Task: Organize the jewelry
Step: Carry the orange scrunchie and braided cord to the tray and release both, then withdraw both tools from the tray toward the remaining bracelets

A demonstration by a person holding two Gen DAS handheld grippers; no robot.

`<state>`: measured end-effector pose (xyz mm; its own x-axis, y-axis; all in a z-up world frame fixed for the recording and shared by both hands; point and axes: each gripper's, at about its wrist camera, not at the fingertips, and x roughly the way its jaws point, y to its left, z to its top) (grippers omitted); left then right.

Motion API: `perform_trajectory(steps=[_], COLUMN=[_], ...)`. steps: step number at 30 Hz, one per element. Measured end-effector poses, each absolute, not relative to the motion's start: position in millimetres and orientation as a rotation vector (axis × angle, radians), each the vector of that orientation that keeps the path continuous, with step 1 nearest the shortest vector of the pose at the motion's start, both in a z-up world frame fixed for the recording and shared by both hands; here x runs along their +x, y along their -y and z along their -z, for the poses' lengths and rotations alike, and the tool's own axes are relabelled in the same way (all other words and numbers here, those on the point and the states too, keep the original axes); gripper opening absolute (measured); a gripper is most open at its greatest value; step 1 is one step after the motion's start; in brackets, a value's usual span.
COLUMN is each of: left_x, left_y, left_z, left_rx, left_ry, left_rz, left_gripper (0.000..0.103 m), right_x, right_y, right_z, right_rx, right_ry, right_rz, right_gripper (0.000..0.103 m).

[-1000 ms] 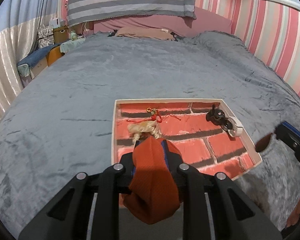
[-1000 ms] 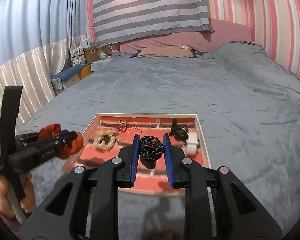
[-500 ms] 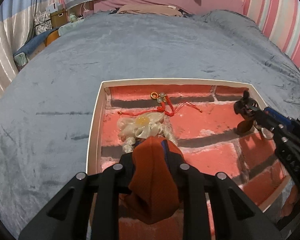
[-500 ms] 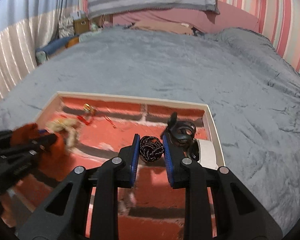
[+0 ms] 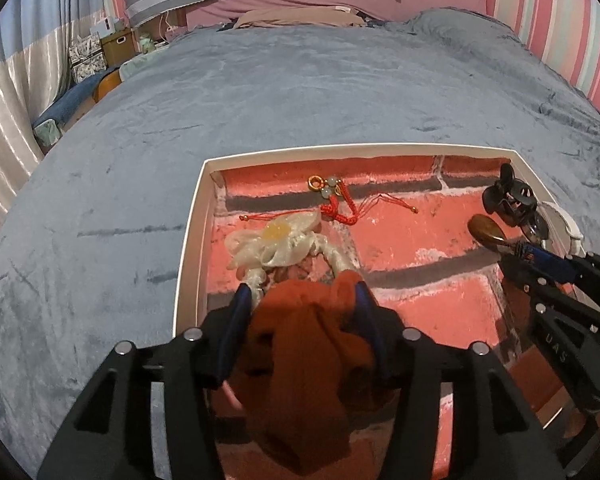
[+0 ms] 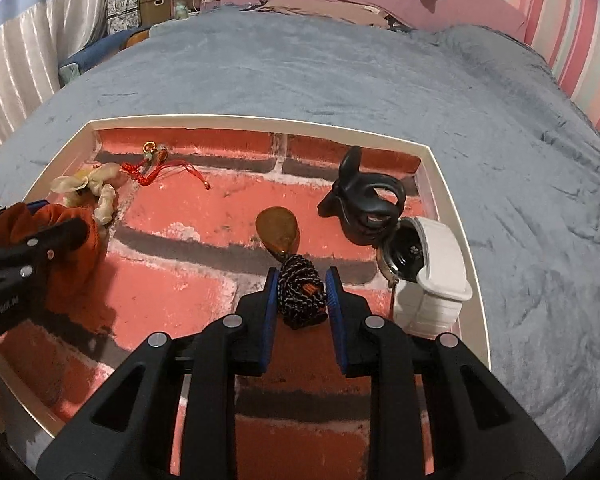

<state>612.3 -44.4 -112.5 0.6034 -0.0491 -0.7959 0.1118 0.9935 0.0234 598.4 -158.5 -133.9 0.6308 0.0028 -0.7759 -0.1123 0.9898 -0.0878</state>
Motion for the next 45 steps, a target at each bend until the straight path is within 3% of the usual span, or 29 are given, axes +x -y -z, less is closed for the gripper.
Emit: perform_trajectory(steps=[1,3,7,9,14,20,27,45], left_x=[611,609,596,584,551,512,430,282], left_y=[43,41,39,38,33,18,8,12], left_z=[113,111,98,83,39,5,-6,38], left_rx=[0.073,0.063,0.048,0.042,0.022,-0.024,0.023,-0.021], left_ry=[-0.920,-0.924,-0.915,-0.897,-0.799,-0.742,-0.667,-0.726], left_rz=[0.091,0.089,0.108,0.123,0.142,0.121,0.087,0.119], left_gripper=[0.054,0.064,0.064,0.074,0.089,0.093,0.095,0.096], right_x=[598,596,585,574,534,480,396,227], right_y=[159,160,162,165,175,193,202,237], right_z=[134,132,116,100,49,14,11,89], right_rx=[-0.131,-0.141,-0.116,-0.099,-0.066,-0.024,-0.038,-0.018], right_ry=[-0.890,-0.897,-0.872,-0.843,-0.741,-0.679,-0.609,-0.655], right_rz=[-0.068,-0.061,-0.105,-0.127,-0.137,-0.112,-0.090,0.058], right_gripper=[0.028,0.052,0.065,0.079,0.098,0.099,0.099,0.099])
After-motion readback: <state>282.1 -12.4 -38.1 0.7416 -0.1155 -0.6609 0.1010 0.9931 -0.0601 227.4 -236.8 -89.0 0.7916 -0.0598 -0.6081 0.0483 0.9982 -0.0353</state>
